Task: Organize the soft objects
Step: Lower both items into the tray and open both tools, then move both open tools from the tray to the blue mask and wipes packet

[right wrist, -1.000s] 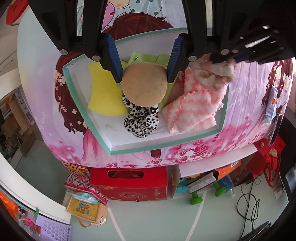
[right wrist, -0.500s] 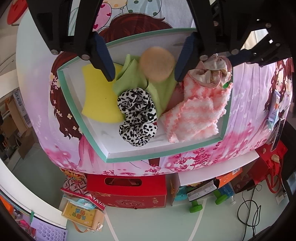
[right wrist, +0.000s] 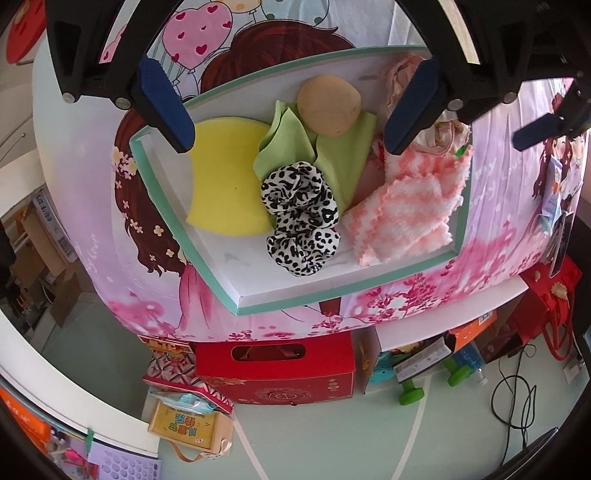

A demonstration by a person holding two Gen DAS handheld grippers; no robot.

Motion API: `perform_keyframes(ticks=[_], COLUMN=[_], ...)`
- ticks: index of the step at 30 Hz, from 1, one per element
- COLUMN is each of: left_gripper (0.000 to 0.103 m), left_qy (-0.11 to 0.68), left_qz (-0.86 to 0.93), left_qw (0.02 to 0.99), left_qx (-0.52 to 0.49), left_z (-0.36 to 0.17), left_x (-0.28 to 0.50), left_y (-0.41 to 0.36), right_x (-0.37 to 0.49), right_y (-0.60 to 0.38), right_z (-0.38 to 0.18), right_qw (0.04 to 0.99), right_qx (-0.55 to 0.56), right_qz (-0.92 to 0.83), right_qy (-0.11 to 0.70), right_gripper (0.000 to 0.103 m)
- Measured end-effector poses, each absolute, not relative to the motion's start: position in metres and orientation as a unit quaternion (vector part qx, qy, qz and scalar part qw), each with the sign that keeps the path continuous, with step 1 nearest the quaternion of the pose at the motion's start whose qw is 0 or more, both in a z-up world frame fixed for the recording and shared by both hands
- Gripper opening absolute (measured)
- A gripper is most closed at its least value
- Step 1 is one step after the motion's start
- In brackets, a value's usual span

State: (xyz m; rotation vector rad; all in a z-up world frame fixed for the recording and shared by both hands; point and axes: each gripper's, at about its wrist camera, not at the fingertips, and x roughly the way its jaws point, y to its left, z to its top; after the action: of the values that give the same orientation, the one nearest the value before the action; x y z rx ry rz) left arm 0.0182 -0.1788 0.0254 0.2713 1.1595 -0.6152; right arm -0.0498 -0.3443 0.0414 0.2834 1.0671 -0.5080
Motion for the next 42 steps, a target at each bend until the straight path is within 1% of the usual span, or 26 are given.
perform_keyframes(ticks=[10, 17, 25, 30, 42], left_gripper=[0.086, 0.086, 0.086, 0.086, 0.086], left_qy=[0.528, 0.521, 0.517, 0.519, 0.524], left_qz=[-0.238, -0.172, -0.1, -0.063, 0.004], left_qw=[0.809, 0.835, 0.85, 0.853, 0.852], left_qx=[0.098, 0.056, 0.014, 0.0, -0.018], left_z=[0.027, 0.036, 0.04, 0.038, 0.034], left_x=[0.039, 0.064, 0.083, 0.09, 0.099], left_y=[-0.143, -0.092, -0.035, -0.003, 0.059], right_x=[-0.047, -0.038, -0.011, 0.007, 0.041], right_y=[-0.341, -0.324, -0.274, -0.24, -0.158], right_z=[0.041, 0.049, 0.055, 0.047, 0.029], right_qw=[0.822, 0.833, 0.855, 0.861, 0.861], right_qx=[0.125, 0.107, 0.088, 0.103, 0.072], right_qz=[-0.237, -0.224, -0.166, -0.112, -0.036], right_qy=[0.502, 0.495, 0.484, 0.485, 0.502], right_gripper=[0.103, 0.103, 0.103, 0.103, 0.103])
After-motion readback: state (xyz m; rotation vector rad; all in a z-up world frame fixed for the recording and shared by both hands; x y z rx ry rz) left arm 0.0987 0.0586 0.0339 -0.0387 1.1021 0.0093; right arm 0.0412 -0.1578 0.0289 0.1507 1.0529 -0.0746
